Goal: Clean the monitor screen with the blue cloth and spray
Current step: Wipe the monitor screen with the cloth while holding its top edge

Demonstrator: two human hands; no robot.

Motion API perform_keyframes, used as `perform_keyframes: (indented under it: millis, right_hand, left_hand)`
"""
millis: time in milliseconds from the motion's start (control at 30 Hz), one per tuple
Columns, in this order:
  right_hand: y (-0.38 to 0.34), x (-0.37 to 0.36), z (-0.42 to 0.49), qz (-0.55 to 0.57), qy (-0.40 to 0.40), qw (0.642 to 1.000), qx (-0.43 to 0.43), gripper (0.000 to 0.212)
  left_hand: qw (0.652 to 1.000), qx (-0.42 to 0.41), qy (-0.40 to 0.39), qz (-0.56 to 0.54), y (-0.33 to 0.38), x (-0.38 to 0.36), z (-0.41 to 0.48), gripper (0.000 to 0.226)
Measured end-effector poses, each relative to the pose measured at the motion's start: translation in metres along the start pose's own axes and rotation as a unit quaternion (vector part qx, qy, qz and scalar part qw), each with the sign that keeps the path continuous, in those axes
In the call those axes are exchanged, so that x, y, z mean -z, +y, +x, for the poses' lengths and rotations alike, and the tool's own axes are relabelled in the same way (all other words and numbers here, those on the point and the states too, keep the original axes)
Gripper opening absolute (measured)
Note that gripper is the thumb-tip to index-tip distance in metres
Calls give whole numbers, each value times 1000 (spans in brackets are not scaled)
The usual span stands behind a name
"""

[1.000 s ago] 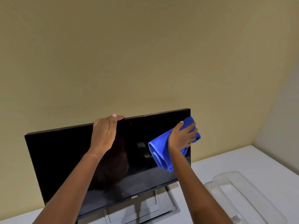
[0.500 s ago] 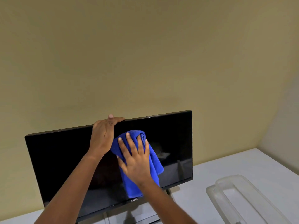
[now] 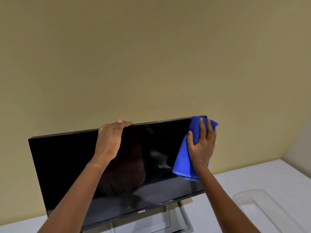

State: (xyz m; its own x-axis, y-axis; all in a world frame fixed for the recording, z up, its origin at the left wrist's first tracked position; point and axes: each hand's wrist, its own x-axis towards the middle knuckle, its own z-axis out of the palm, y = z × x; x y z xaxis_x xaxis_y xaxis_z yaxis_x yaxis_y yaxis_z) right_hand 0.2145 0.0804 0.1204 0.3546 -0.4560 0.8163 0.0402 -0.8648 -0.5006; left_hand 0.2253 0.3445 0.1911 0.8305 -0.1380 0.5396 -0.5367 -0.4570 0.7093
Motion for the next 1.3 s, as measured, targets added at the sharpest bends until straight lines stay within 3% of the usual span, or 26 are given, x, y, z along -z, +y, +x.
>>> perform_keyframes:
  millis: [133,267,400,467,600,767,833,933,1033,1100,1200,1300]
  right_hand:
    - [-22,-11,-13,51,28,987,-148,56]
    - [-59,-19,-31,40,20,989,-139,54]
    - [-99,-31,-62,8,-28,999,-15,54]
    - [-112,-36,-80,-9,-54,994,99,54]
    - [-104,-37,-93,-58,-73,937,337,52]
    - [-65,-24,-58,-72,-69,892,441,47]
    - [-46,-16,-42,-73,-69,909,404,47]
    - [-18,-9,-23,-71,-57,948,305,48]
    - [-7,-4,-18,-12,-40,995,96,54]
    - [-10,-4,-22,21,-24,999,-12,56]
    - [-28,-9,-30,45,-1,993,-108,57]
    - [-54,-18,-38,47,32,976,-210,54]
  left_hand:
    - [1000,-7,9,-4,3,-1,-1,109]
    - [1000,0,9,5,2,-2,0,110]
    - [1000,-2,9,2,-1,-2,2,108]
    - [1000,-10,8,-12,-1,-2,2,107]
    - [1000,-11,3,-22,-4,1,3,101]
    - [999,-14,-38,5,0,6,3,96]
    - [997,-6,-73,11,-3,11,2,83]
    - [993,-35,-103,52,-8,24,-3,95]
    - [988,-72,-97,93,-7,40,-9,95]
    - [980,-93,-100,144,-9,51,-11,86]
    - [965,-113,-88,219,-17,70,-17,74]
    - [932,-104,-72,340,-29,92,-26,89]
